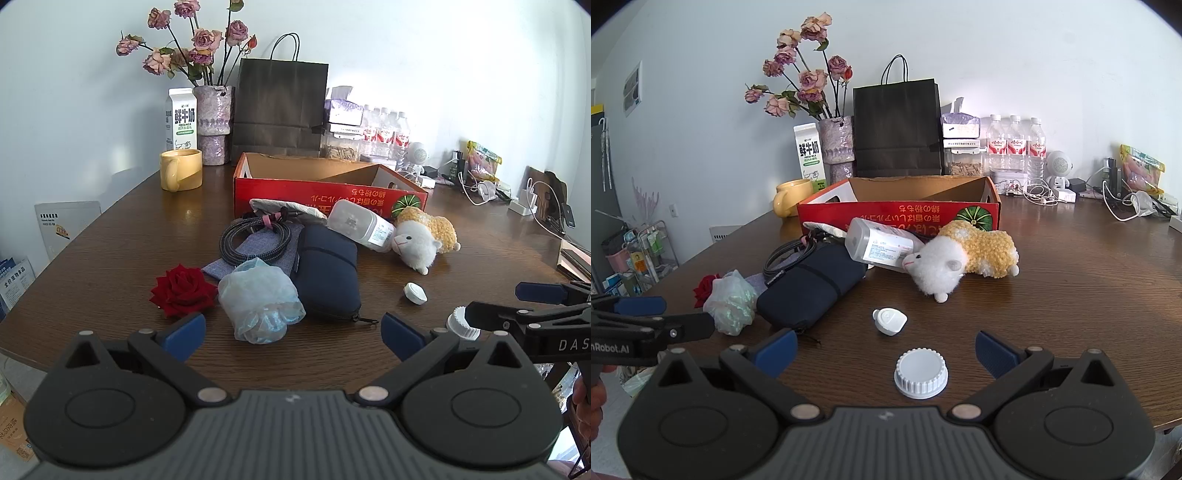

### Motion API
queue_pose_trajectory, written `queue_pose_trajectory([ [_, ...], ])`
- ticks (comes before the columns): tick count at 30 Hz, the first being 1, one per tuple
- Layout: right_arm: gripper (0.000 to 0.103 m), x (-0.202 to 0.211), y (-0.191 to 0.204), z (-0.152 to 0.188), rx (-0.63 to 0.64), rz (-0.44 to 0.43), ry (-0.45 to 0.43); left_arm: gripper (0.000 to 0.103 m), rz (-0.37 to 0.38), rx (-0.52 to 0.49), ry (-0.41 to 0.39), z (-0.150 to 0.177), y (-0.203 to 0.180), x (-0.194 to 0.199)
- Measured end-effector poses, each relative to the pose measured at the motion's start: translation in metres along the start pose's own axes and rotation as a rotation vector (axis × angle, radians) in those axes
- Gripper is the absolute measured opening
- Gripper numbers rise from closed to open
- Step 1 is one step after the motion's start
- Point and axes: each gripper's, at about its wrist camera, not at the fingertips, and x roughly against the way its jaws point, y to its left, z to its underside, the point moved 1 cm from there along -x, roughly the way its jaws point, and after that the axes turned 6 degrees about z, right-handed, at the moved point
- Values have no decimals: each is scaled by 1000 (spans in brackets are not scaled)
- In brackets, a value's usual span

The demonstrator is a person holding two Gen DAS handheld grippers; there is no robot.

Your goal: Organize objects

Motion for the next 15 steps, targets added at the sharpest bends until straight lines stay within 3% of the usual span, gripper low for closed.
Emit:
queue_pose_trajectory([
  [15, 103, -1, 1, 1, 2, 0, 2, 103, -2, 5, 3, 1, 3, 1],
])
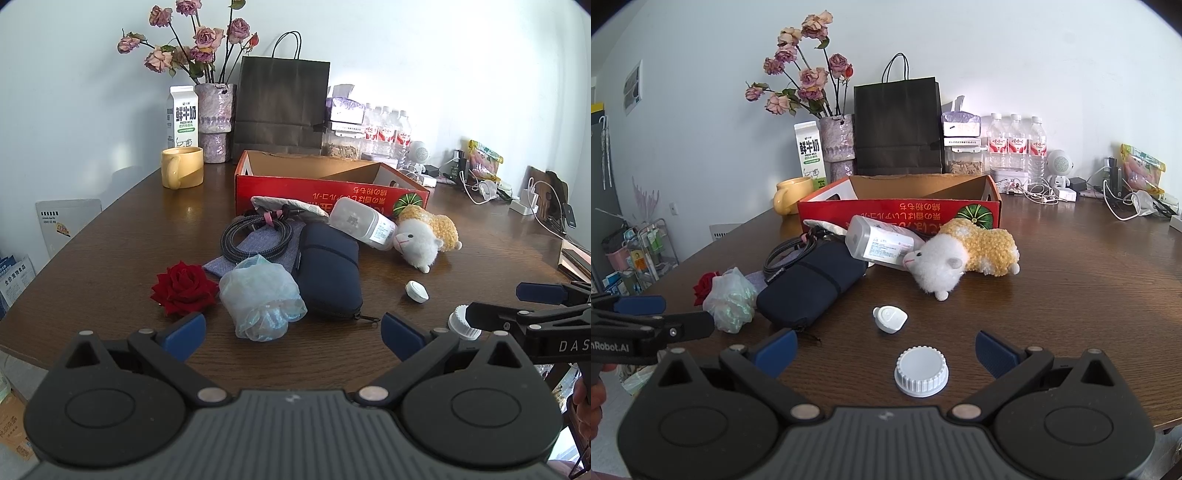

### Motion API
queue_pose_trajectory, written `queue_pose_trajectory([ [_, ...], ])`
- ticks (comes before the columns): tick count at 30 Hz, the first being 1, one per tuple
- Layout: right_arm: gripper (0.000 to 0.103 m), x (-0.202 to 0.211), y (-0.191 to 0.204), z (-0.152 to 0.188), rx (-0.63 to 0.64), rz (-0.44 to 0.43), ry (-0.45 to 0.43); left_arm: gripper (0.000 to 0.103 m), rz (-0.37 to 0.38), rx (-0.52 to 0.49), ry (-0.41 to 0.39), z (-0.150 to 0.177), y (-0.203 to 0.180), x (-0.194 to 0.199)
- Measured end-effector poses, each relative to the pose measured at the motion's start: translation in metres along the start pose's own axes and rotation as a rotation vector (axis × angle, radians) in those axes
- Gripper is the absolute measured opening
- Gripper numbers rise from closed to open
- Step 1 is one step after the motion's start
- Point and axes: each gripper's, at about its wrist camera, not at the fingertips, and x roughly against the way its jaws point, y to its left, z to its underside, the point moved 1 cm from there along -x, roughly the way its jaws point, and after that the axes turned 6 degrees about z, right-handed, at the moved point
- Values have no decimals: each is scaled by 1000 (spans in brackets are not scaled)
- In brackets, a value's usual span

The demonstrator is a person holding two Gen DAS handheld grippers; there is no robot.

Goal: Organize objects
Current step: 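Grasp the clear plastic bag with the left tool while the right tool grasps the white bottle cap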

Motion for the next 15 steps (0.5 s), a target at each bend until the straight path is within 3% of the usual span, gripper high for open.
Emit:
queue_pose_trajectory([
  [15, 103, -20, -9, 9, 11, 18, 42, 103, -4, 24, 29, 3, 6, -18],
])
